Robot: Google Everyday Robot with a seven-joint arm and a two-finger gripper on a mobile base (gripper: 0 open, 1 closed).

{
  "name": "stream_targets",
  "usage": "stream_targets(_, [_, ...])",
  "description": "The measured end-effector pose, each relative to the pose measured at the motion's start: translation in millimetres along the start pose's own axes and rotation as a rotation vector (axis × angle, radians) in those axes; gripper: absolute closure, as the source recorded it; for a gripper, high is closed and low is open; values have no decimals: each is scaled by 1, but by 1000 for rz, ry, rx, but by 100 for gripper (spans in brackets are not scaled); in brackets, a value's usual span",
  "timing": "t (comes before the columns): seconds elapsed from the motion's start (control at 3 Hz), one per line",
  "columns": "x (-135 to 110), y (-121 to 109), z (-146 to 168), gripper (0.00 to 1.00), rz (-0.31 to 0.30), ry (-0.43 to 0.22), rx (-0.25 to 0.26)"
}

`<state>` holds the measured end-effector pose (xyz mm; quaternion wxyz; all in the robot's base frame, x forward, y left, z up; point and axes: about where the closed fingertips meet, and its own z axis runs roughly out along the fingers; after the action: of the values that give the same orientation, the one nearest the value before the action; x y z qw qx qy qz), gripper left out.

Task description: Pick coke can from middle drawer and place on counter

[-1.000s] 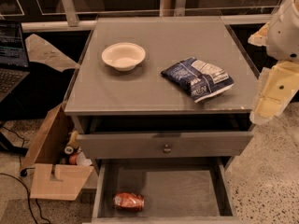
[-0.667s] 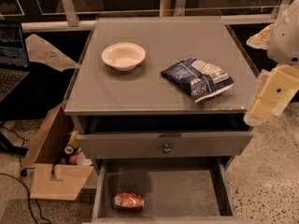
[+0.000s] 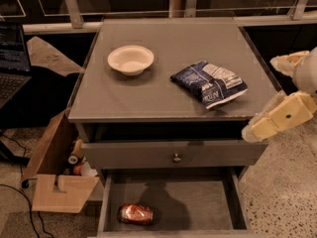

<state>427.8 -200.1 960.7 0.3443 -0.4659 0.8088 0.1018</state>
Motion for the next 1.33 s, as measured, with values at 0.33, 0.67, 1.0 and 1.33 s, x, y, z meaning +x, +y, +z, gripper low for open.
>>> stream_targets(0.33, [-13, 16, 11, 0, 83, -140, -22])
stream_targets(0.67, [-19, 19, 19, 0, 120, -183, -64])
stream_targets(1.0, [-19, 21, 20, 0, 118, -185, -67])
stream_targets(1.33, [-18, 52, 30, 0, 82, -222, -127])
